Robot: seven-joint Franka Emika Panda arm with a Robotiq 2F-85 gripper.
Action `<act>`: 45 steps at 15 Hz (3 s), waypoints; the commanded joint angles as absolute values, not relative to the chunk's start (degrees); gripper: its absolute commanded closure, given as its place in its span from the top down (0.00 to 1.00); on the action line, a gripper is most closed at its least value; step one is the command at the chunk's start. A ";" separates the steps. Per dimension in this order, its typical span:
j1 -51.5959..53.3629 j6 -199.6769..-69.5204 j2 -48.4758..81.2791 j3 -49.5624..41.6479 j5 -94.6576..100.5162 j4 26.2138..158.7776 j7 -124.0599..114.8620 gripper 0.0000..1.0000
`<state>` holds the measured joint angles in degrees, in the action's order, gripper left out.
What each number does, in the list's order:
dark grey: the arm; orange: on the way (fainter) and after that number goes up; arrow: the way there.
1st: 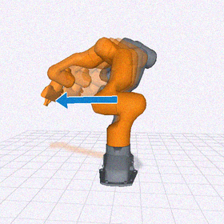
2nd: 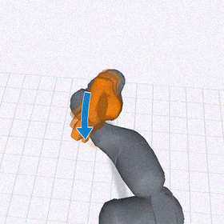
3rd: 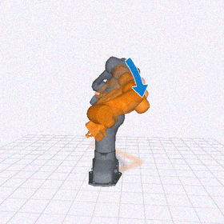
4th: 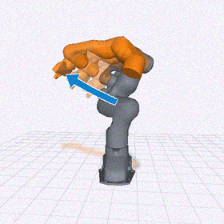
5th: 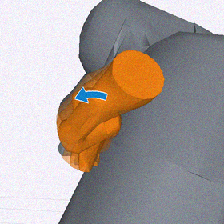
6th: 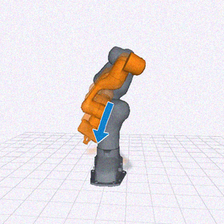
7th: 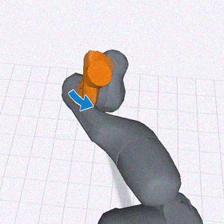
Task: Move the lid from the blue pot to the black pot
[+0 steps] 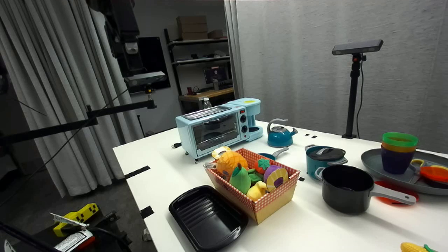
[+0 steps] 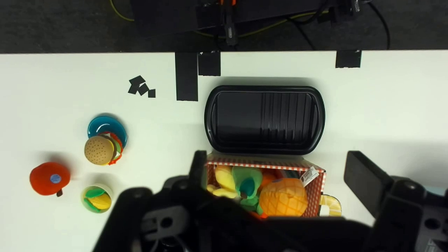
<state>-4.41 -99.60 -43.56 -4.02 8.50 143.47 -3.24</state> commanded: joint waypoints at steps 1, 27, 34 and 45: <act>-5.15 -99.67 -43.59 -3.50 7.75 143.42 -4.37 1.00; -10.27 -100.44 -34.53 -14.45 12.05 130.64 7.49 1.00; -8.98 -116.94 -23.64 -15.98 8.73 128.87 7.29 1.00; -8.45 -128.59 -2.04 -11.38 2.53 118.42 6.11 1.00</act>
